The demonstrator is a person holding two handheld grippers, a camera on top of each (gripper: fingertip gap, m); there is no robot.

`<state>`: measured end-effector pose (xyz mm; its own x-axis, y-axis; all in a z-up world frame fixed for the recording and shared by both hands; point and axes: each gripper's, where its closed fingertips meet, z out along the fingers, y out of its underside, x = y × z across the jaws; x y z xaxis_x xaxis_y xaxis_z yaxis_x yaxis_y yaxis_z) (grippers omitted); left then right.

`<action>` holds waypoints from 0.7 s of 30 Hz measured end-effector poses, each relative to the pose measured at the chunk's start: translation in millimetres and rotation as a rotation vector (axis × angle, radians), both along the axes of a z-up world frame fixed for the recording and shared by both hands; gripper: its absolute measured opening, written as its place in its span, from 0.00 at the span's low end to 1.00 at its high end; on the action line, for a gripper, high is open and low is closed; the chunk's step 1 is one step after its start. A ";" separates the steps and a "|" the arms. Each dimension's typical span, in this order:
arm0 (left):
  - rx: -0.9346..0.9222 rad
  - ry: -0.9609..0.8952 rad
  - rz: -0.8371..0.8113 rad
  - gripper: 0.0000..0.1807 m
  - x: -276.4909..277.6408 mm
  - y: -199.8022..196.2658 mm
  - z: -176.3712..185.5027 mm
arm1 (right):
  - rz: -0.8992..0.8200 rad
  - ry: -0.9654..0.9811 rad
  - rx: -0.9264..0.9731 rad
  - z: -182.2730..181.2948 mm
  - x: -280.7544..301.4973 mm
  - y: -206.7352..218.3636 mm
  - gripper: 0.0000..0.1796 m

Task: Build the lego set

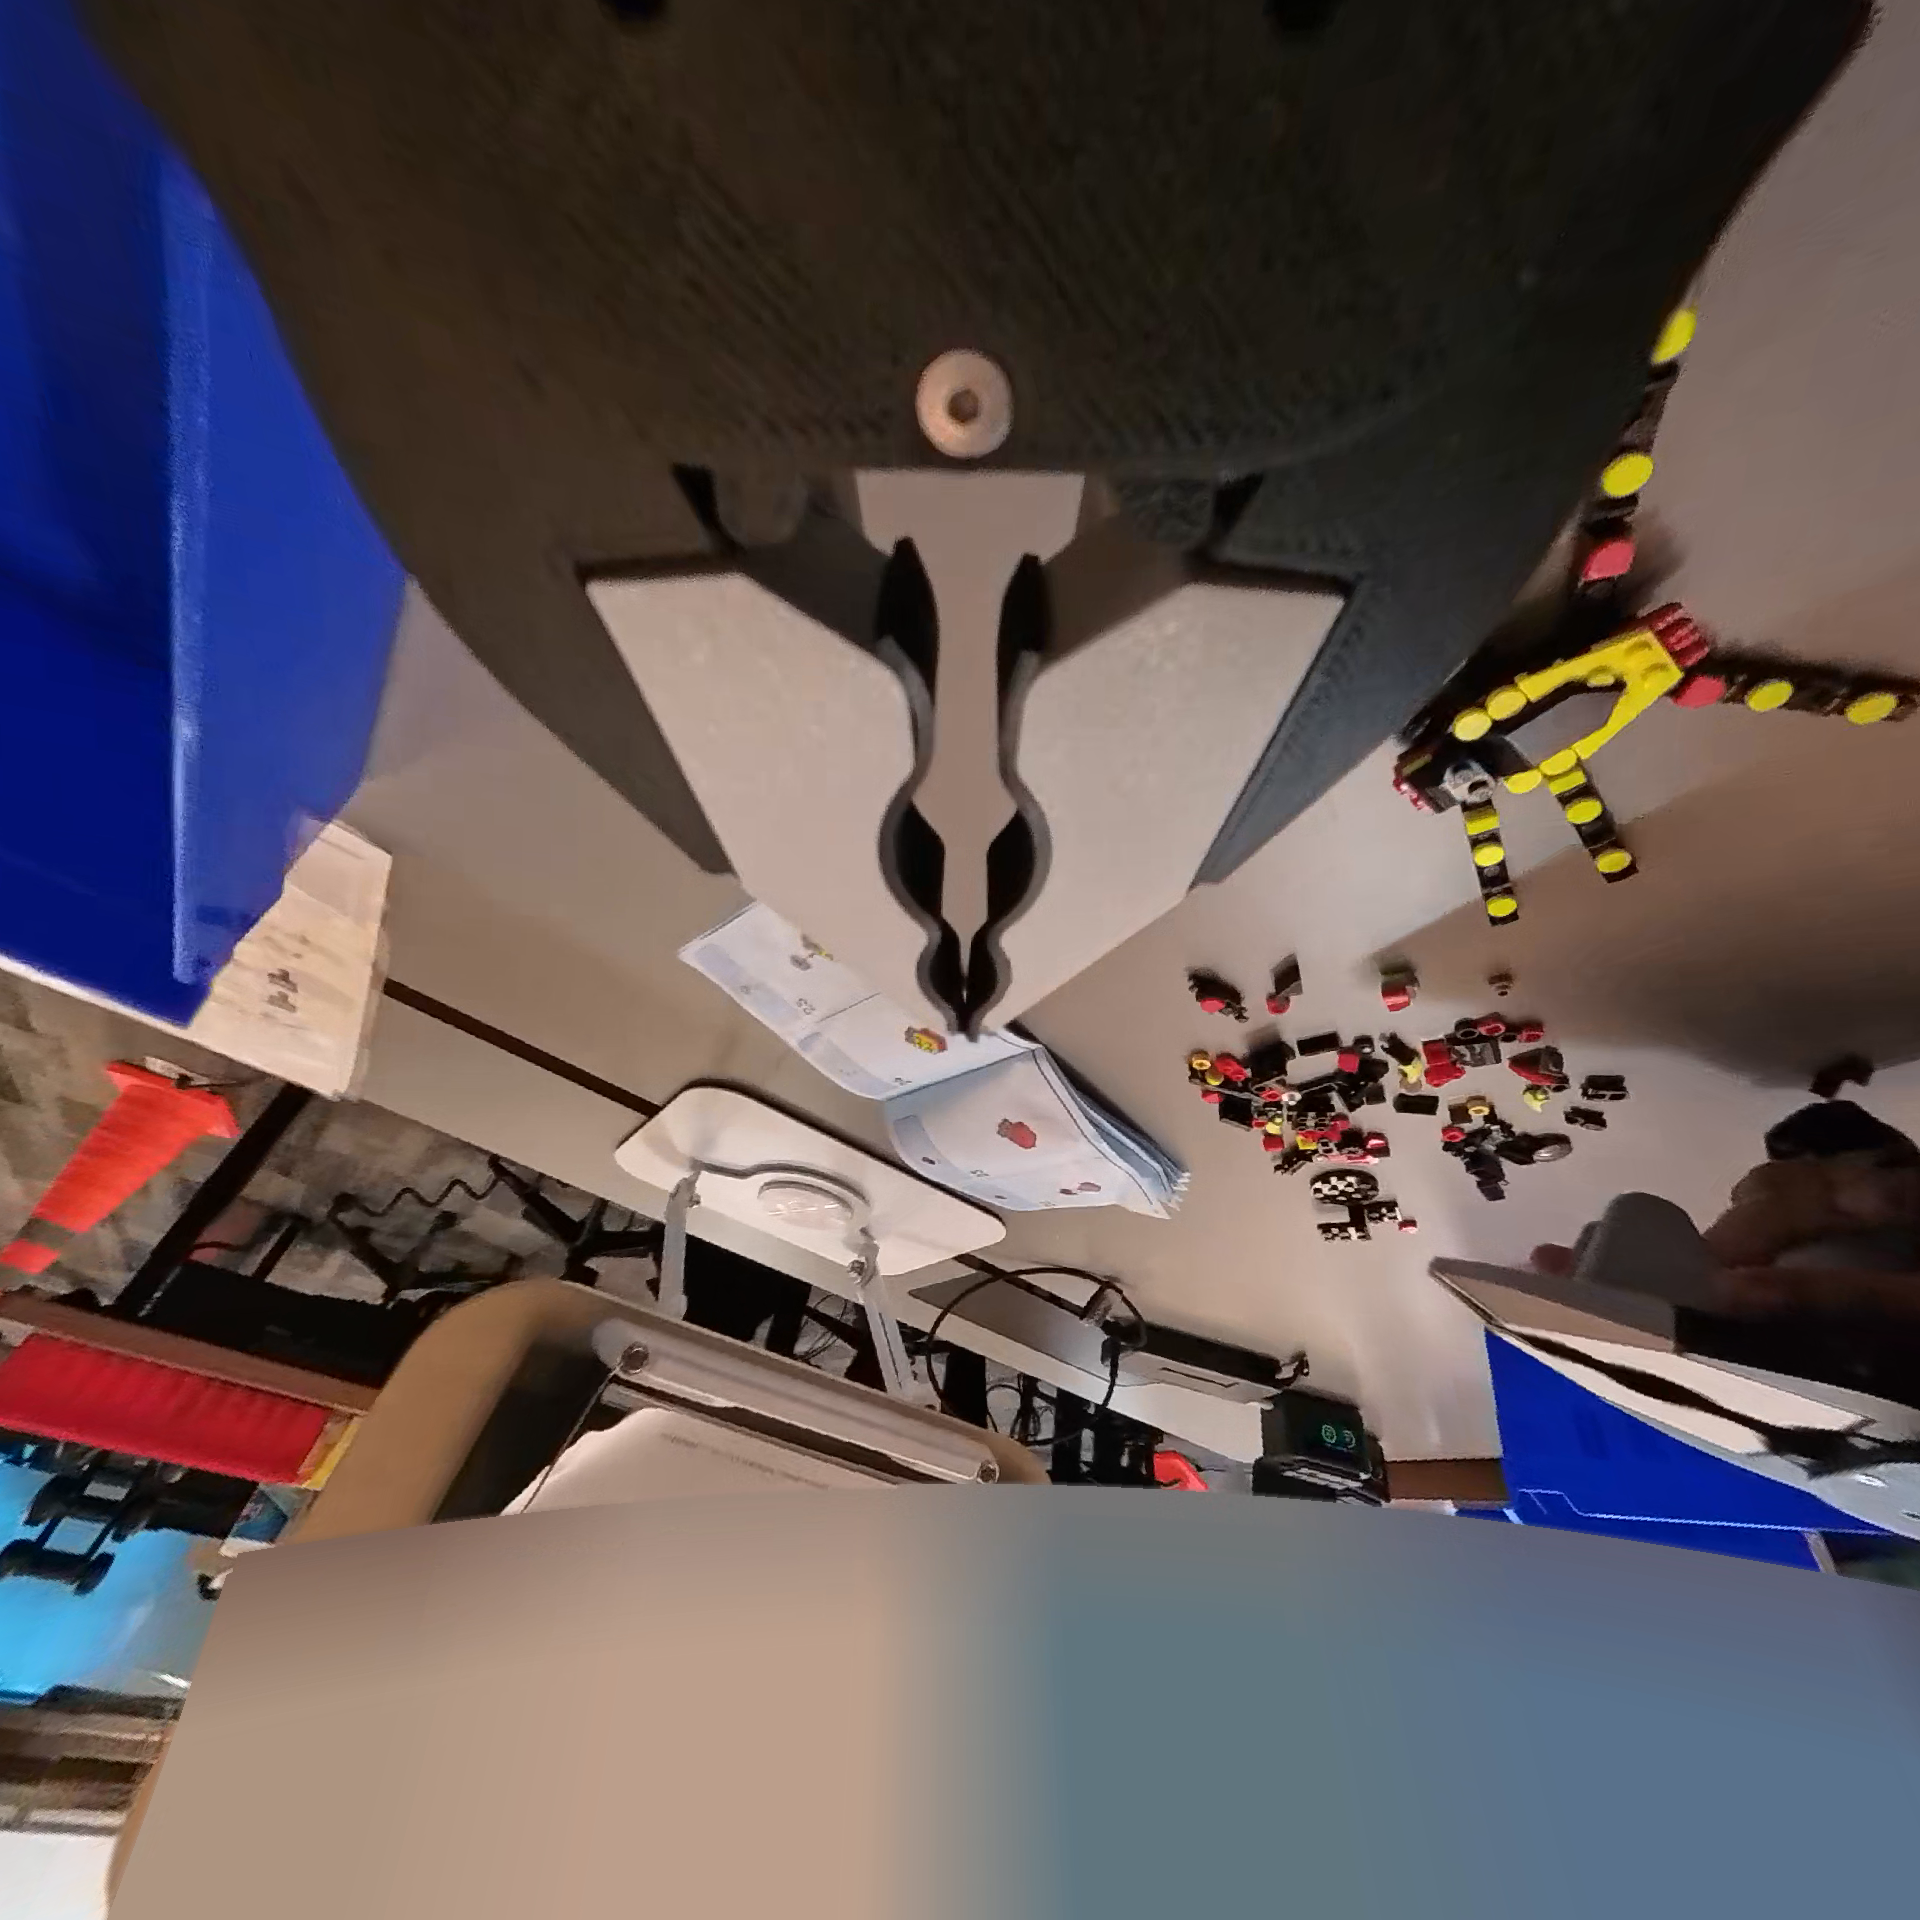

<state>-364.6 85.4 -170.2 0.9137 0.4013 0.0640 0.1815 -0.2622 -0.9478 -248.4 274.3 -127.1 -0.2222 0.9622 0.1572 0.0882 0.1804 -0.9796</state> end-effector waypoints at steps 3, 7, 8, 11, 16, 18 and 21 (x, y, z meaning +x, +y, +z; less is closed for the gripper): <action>-0.005 -0.014 -0.007 0.00 1.2 6.2 -1.5 | 0.027 -0.009 -0.010 3.5 5.3 -2.5 0.00; 0.003 -0.023 -0.006 0.00 3.0 12.7 2.1 | 0.055 0.014 -0.058 25.0 17.0 -6.1 0.00; 0.008 -0.027 -0.005 0.00 3.7 14.4 3.6 | 0.051 0.020 -0.062 29.5 21.1 -5.1 0.00; 0.028 -0.041 -0.002 0.00 7.9 20.8 9.0 | 0.037 0.031 -0.052 38.4 36.2 -3.7 0.00; 0.105 -0.034 -0.056 0.00 27.7 33.4 24.8 | 0.005 0.020 -0.008 34.6 70.5 -6.0 0.00; 0.110 -0.021 -0.056 0.00 31.5 34.5 27.5 | 0.006 0.005 -0.037 28.9 84.1 -8.6 0.00; 0.094 -0.015 -0.052 0.00 32.9 34.8 25.0 | 0.021 -0.018 -0.125 22.3 97.1 -12.1 0.00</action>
<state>-331.7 120.2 -145.2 0.9319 0.3446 0.1132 0.1846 -0.1819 -0.9658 -151.3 262.2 -104.8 -0.2438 0.9693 0.0324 0.1040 0.0594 -0.9928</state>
